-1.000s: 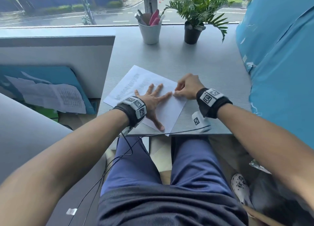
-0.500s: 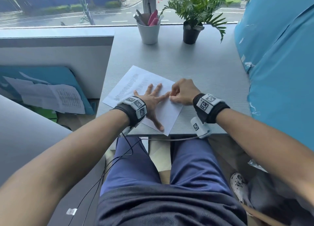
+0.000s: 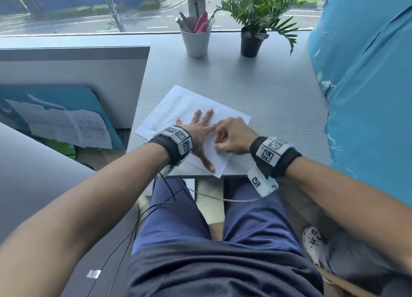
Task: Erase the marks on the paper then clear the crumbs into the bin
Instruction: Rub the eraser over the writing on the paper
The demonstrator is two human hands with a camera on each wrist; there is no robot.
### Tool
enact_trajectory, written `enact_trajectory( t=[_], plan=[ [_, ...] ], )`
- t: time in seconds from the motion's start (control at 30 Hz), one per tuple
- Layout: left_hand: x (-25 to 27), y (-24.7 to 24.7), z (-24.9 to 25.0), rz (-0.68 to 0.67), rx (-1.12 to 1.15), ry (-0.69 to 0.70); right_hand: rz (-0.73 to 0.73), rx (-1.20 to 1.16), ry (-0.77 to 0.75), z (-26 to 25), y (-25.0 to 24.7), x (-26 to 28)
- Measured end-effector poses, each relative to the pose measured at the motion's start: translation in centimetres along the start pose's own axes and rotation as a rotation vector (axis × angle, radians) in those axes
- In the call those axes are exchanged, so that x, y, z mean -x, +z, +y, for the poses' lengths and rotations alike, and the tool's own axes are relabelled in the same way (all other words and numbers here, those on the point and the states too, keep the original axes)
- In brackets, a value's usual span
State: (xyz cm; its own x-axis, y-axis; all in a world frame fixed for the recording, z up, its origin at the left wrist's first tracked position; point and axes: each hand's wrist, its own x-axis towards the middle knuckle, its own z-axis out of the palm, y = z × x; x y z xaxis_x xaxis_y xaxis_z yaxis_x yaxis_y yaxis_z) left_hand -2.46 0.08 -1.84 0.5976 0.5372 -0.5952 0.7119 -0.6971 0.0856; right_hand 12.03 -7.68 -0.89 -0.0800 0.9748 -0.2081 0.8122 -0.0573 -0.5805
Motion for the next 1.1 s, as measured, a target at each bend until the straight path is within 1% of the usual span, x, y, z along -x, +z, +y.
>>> enact_trajectory(
  t=[0.07, 0.1, 0.13, 0.17, 0.27, 0.3, 0.43, 0.53, 0.6, 0.73, 0.87, 0.97, 1.0, 1.03, 1.1],
  plan=[
    [0.0, 0.0, 0.1, 0.002, 0.010, 0.009, -0.111, -0.007, -0.053, -0.7, 1.2, 1.1],
    [0.0, 0.0, 0.1, 0.001, 0.010, 0.010, -0.137, -0.006, -0.056, -0.6, 1.0, 1.0],
    [0.0, 0.0, 0.1, 0.000, 0.007, 0.009, -0.127, -0.009, -0.045, -0.4, 0.4, 0.3],
    [0.0, 0.1, 0.0, 0.001, 0.004, 0.007, -0.087, -0.011, -0.015, 0.1, -0.4, -0.5],
    [0.0, 0.1, 0.0, 0.022, 0.038, 0.012, 0.093, 0.028, 0.092, 1.7, -2.9, -2.6],
    [0.0, 0.2, 0.1, 0.038, 0.051, 0.013, 0.130, 0.037, 0.112, 2.1, -3.3, -3.1],
    [0.2, 0.5, 0.2, 0.106, 0.073, 0.012, 0.184, 0.065, 0.123, 2.4, -3.0, -3.6],
    [0.5, 1.0, 0.0, 0.146, 0.069, 0.058, 0.211, 0.086, 0.114, 2.3, -2.7, -3.9],
    [0.7, 1.4, -0.1, 0.149, 0.062, 0.076, 0.221, 0.115, 0.097, 2.3, -2.5, -4.0],
    [0.6, 1.7, 0.0, 0.128, 0.057, 0.059, 0.185, 0.114, 0.072, 1.4, -1.2, -2.3],
    [0.0, 1.8, 0.0, 0.101, 0.078, 0.042, 0.058, 0.095, -0.041, -0.8, 1.1, 1.5],
    [-0.2, 1.8, 0.2, 0.093, 0.072, 0.031, -0.074, 0.061, -0.062, -1.3, 1.2, 2.0],
    [-0.2, 1.7, 0.2, 0.088, 0.076, 0.030, -0.077, 0.048, -0.051, -1.0, 0.6, 1.4],
    [0.0, 1.6, 0.2, 0.085, 0.083, 0.032, -0.051, 0.047, -0.036, -0.5, -0.1, 0.6],
    [0.2, 1.5, 0.2, 0.089, 0.093, 0.041, 0.051, 0.057, 0.001, 0.5, -1.4, -0.8]
  ],
)
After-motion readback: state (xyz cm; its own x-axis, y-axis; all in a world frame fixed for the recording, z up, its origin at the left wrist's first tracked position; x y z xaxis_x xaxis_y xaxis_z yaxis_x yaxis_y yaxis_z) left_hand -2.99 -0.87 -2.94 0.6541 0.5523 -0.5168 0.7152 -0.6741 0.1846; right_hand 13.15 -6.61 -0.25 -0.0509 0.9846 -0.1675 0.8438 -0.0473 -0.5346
